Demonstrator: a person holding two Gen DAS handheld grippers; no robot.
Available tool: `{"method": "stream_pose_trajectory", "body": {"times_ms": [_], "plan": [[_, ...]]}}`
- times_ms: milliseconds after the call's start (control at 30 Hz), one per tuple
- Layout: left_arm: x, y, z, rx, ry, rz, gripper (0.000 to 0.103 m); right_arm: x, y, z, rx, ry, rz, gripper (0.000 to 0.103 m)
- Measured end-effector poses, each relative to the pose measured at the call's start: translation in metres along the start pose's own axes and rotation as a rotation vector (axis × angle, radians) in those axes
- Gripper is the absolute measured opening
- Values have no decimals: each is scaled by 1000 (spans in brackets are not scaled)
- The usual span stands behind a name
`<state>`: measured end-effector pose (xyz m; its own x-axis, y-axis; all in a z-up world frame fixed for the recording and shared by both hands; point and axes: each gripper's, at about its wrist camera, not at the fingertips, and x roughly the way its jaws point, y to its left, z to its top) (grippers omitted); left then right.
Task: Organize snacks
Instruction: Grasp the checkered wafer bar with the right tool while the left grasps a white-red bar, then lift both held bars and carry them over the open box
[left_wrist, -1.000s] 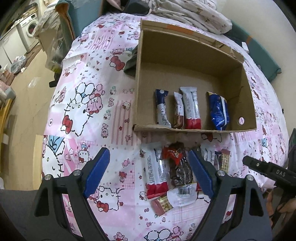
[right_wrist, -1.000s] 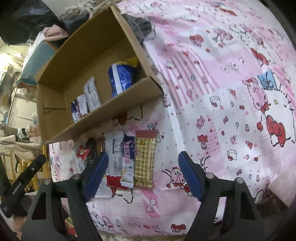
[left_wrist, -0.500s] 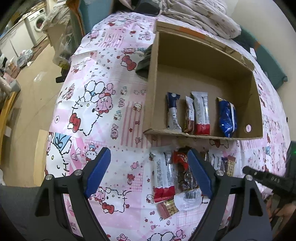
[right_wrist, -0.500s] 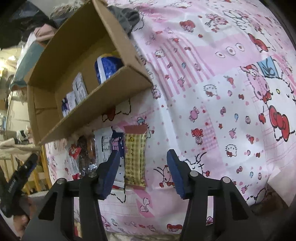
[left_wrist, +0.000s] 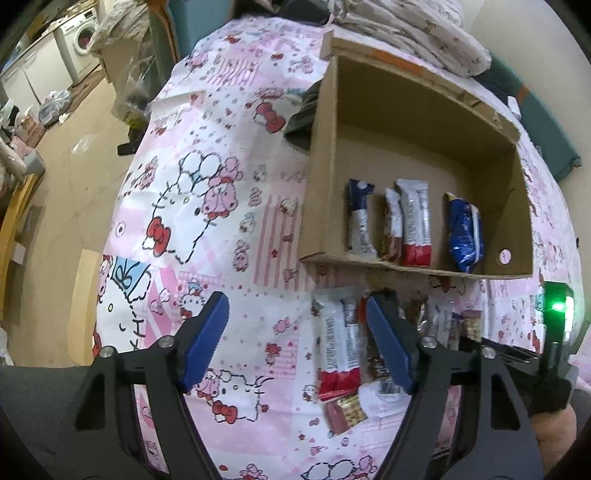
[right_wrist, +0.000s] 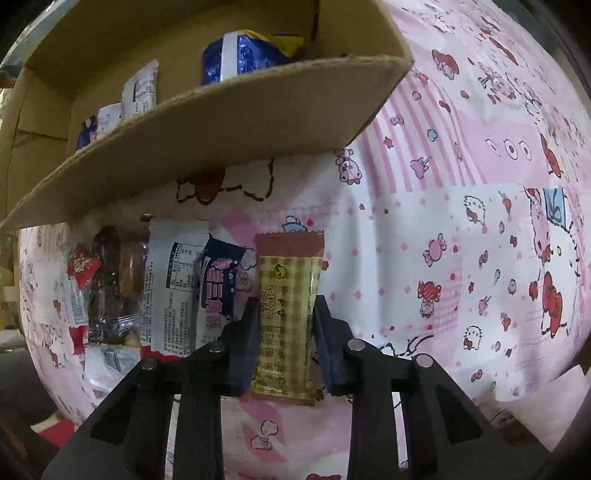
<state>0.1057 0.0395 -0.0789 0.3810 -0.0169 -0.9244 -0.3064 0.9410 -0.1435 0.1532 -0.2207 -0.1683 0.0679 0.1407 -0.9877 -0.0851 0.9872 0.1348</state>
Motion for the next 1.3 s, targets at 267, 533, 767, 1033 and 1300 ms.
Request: {"method": "stream_pose_trajectory", "body": {"times_ms": [267, 533, 767, 1033, 1300], "plan": [[42, -7, -12, -11, 148, -18, 55, -40, -35, -6, 124, -106, 174, 29], [78, -52, -30, 137, 222, -1, 55, -57, -47, -8, 138, -125, 214, 29], [83, -54, -29, 154, 220, 43, 26, -59, -34, -11, 119, -125, 199, 29], [72, -33, -27, 90, 194, 56, 26, -54, -22, -11, 102, -119, 216, 29], [58, -16, -29, 59, 180, 83, 26, -64, -10, -16, 73, -130, 241, 29]]}}
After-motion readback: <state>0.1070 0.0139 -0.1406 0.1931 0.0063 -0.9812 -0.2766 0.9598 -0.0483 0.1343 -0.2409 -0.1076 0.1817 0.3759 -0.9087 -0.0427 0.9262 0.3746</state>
